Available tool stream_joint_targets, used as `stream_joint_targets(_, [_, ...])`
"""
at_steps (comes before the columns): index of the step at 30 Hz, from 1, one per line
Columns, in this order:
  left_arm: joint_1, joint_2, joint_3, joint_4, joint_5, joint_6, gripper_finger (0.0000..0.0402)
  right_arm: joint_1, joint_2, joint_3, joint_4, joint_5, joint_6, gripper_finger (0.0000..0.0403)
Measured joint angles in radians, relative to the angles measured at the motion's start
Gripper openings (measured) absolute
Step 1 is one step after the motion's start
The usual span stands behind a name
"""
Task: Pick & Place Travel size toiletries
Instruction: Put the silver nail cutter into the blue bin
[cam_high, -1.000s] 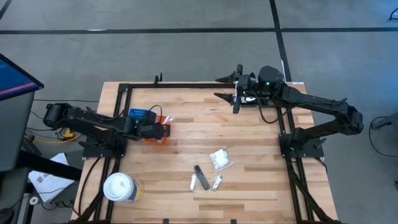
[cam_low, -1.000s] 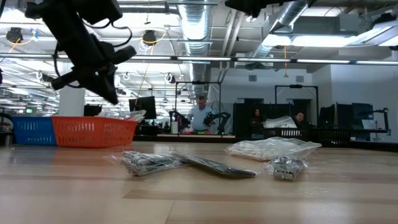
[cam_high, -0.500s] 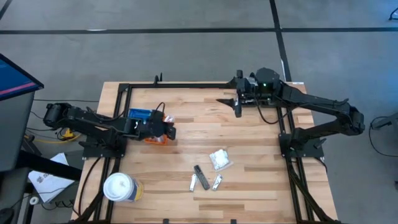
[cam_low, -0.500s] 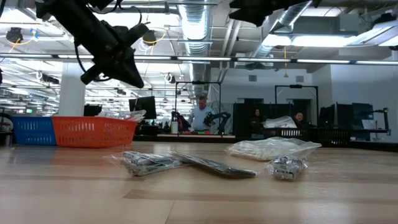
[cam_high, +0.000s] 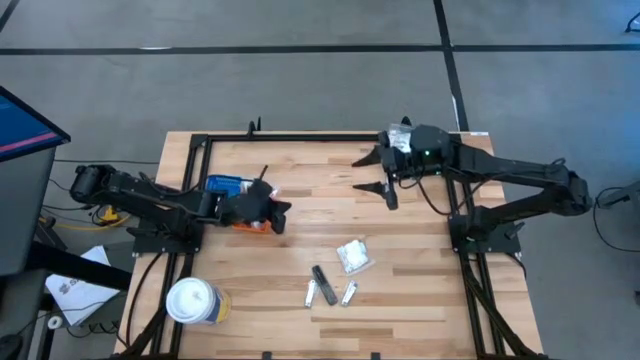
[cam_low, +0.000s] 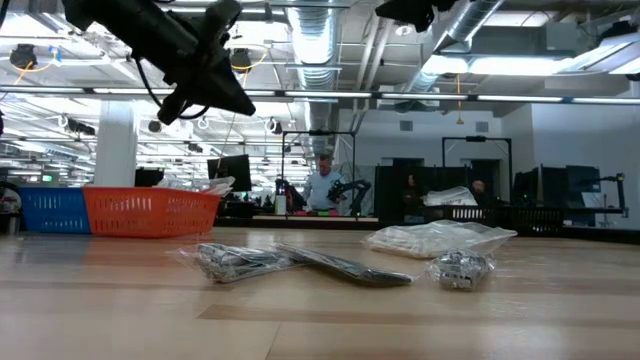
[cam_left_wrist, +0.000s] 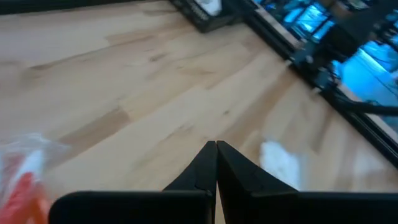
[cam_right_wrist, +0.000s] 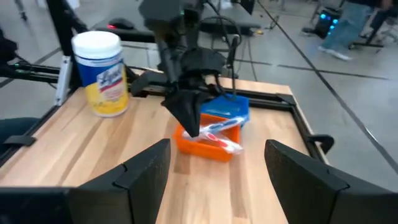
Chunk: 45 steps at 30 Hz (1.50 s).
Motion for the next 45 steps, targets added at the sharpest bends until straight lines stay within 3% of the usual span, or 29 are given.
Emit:
stream_joint_targets(20, [-0.179, 0.025, 0.000, 0.117, 0.039, 0.066, 0.0000, 0.182, -0.037, 0.000, -0.057, 0.000, -0.065, 0.0255])
stream_joint_targets(25, [-0.225, 0.096, 0.026, 0.174, 0.053, 0.091, 0.0000, 0.216, -0.055, 0.001, -0.069, 0.000, -0.077, 0.0255])
stream_joint_targets(34, [-0.267, 0.293, 0.190, 0.169, 0.125, 0.095, 0.0000, 0.241, -0.067, 0.000, -0.101, 0.000, -0.093, 0.0255])
stream_joint_targets(38, [-0.277, 0.363, 0.274, 0.088, 0.149, 0.089, 0.0000, 0.240, -0.075, 0.000, -0.133, 0.000, -0.093, 0.0255])
stream_joint_targets(45, [-0.290, 0.483, 0.485, -0.231, 0.176, 0.017, 0.0000, 0.225, -0.092, 0.000, -0.150, 0.000, -0.086, 0.0255])
